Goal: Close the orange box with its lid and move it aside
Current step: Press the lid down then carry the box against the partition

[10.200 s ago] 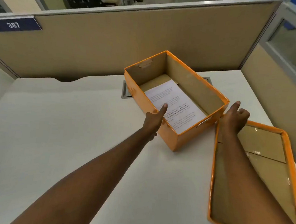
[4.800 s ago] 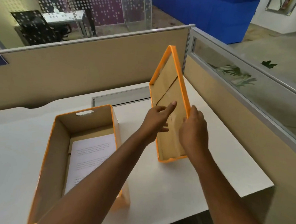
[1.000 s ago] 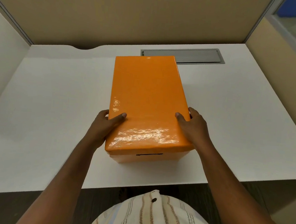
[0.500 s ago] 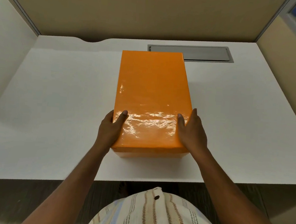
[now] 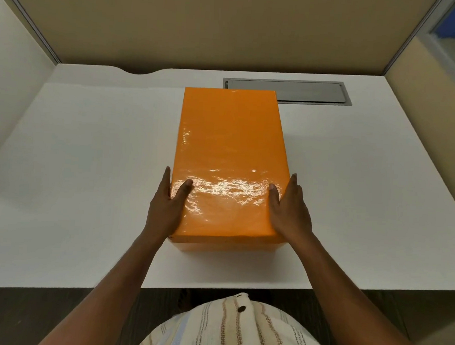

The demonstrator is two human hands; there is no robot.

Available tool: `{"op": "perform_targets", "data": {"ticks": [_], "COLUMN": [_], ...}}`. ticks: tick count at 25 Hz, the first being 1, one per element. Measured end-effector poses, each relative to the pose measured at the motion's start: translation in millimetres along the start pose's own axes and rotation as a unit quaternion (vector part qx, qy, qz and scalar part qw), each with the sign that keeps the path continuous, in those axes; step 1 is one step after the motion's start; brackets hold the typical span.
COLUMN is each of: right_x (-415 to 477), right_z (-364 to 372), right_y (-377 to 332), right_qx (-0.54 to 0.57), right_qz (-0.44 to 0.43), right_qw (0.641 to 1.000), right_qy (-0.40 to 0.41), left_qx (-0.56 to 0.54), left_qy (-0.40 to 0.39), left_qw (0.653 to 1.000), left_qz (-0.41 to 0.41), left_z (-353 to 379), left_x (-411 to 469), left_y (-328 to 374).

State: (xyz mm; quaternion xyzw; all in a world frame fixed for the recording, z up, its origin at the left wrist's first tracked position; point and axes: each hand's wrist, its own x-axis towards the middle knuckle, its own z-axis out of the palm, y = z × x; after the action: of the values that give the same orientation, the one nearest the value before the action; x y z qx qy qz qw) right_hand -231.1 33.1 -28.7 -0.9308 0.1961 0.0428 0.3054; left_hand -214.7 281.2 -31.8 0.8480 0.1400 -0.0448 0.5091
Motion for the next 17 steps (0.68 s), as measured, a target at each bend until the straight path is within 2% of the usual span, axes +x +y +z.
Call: {"op": "perform_targets", "data": {"ticks": [3, 5, 7, 11, 17], "right_x": [5.0, 14.5, 31.7, 67.5, 88.6], "right_z": [-6.9, -12.8, -17.7, -22.2, -7.5], "right_y": [1.0, -1.7, -9.3, -37.3, -43.1], "right_qx": [0.022, -0.024, -0.068, -0.068, -0.058], "right_qz": [-0.010, -0.013, -0.023, -0.084, -0.088], "right_qw": [0.999, 0.997, 0.996, 0.994, 0.994], "right_qy": [-0.045, -0.068, -0.052, -0.023, -0.010], "left_qx": [0.025, 0.024, 0.046, 0.073, 0.062], "left_qy": [-0.007, -0.010, -0.003, -0.022, -0.050], "left_qw": [1.000, 1.000, 0.998, 0.993, 0.992], "left_qz": [-0.007, 0.013, 0.043, 0.093, 0.093], "left_z": [-4.2, -7.9, -7.2, 1.2, 8.2], "left_x": [8.2, 17.5, 32.7, 67.6, 86.9], "left_y": [2.5, 7.6, 16.8, 42.2, 43.1]}}
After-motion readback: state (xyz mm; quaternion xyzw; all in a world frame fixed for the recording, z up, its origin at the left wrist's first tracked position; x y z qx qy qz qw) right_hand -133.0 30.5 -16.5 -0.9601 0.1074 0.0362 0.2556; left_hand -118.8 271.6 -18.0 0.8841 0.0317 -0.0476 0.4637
